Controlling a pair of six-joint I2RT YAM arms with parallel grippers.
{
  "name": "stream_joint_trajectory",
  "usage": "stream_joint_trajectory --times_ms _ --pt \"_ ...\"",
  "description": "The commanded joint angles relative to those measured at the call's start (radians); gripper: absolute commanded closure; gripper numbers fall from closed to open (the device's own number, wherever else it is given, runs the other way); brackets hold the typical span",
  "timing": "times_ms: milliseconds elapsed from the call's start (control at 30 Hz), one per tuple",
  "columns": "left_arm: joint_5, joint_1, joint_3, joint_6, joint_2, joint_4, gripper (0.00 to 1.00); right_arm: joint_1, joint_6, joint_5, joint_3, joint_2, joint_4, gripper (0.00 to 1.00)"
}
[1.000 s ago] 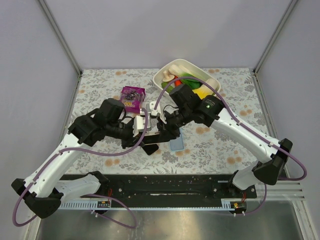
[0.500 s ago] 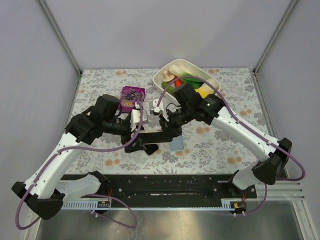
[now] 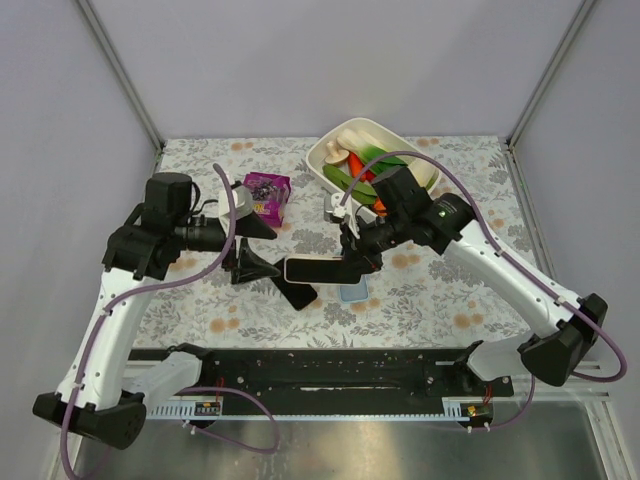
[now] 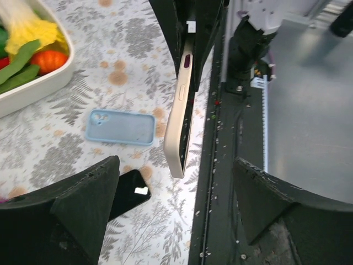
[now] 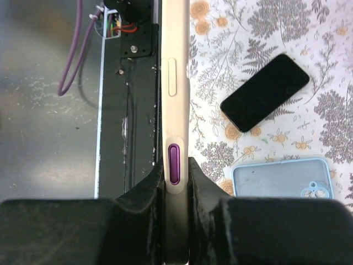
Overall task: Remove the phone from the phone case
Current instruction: Remove the phone case from the phone.
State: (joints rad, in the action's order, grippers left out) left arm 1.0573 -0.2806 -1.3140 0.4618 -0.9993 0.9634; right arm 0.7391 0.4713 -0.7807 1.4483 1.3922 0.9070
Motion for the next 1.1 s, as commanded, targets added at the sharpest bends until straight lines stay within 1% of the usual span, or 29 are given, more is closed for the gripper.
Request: stream_joint_trajectory --times_ms 0,33,133,200,267,367,400,467,567,667,833,867,900,933,1000,1067 --pt "0.24 0.021 0.019 -0.026 -0.059 -0.028 0.18 -0.004 -0.022 -0.1 0.015 -0.064 -0.091 1.0" --pt "0.256 0.023 0.018 -0.028 -0.071 -0.028 0.2 -0.004 -0.02 -0.109 0.018 -0.064 -0.094 1.0" --pt "0.29 0.021 0.009 -0.028 -0.102 -0.023 0.35 -0.003 -0.022 -0.123 0.03 -0.059 -0.094 1.0" --pt "0.308 0.021 0.004 -0.034 -0.113 -0.023 0.35 -0.006 -0.022 -0.124 0.034 -0.055 -0.094 1.0" --pt "0.331 0.021 0.004 -0.041 -0.122 -0.025 0.33 -0.004 -0.028 -0.121 0.037 -0.047 -0.097 1.0" --pt "0.319 0.018 0.015 -0.049 -0.122 -0.029 0.32 -0.006 -0.042 -0.114 0.043 -0.035 -0.102 1.0" --pt "0.307 0.017 0.027 -0.072 -0.116 -0.052 0.33 -0.004 -0.045 -0.111 0.049 -0.032 -0.102 1.0" --pt "0.284 0.006 0.07 -0.153 -0.095 -0.141 0.36 -0.003 -0.051 -0.106 0.053 -0.025 -0.106 1.0" --pt "0.186 -0.048 0.159 -0.326 -0.039 -0.348 0.41 -0.004 -0.091 -0.08 0.06 -0.018 -0.126 1.0" --pt "0.168 -0.063 0.232 -0.487 -0.006 -0.538 0.45 -0.004 -0.103 -0.065 0.069 -0.01 -0.128 1.0" --pt "0.173 -0.065 0.231 -0.511 -0.007 -0.554 0.57 -0.004 -0.105 -0.045 0.054 -0.016 -0.138 1.0" --pt "0.179 -0.065 0.231 -0.514 -0.007 -0.554 0.62 -0.004 -0.103 -0.046 0.052 -0.016 -0.137 1.0" --pt "0.181 -0.065 0.233 -0.517 -0.01 -0.555 0.66 -0.004 -0.102 -0.043 0.047 -0.019 -0.137 1.0" --pt "0.184 -0.063 0.234 -0.519 -0.01 -0.555 0.67 -0.003 -0.099 -0.043 0.047 -0.021 -0.135 1.0" --pt "0.191 -0.065 0.237 -0.519 -0.012 -0.555 0.75 -0.003 -0.096 -0.043 0.04 -0.022 -0.137 1.0" --pt "0.199 -0.062 0.239 -0.517 -0.012 -0.555 0.75 -0.004 -0.092 -0.042 0.035 -0.025 -0.137 1.0"
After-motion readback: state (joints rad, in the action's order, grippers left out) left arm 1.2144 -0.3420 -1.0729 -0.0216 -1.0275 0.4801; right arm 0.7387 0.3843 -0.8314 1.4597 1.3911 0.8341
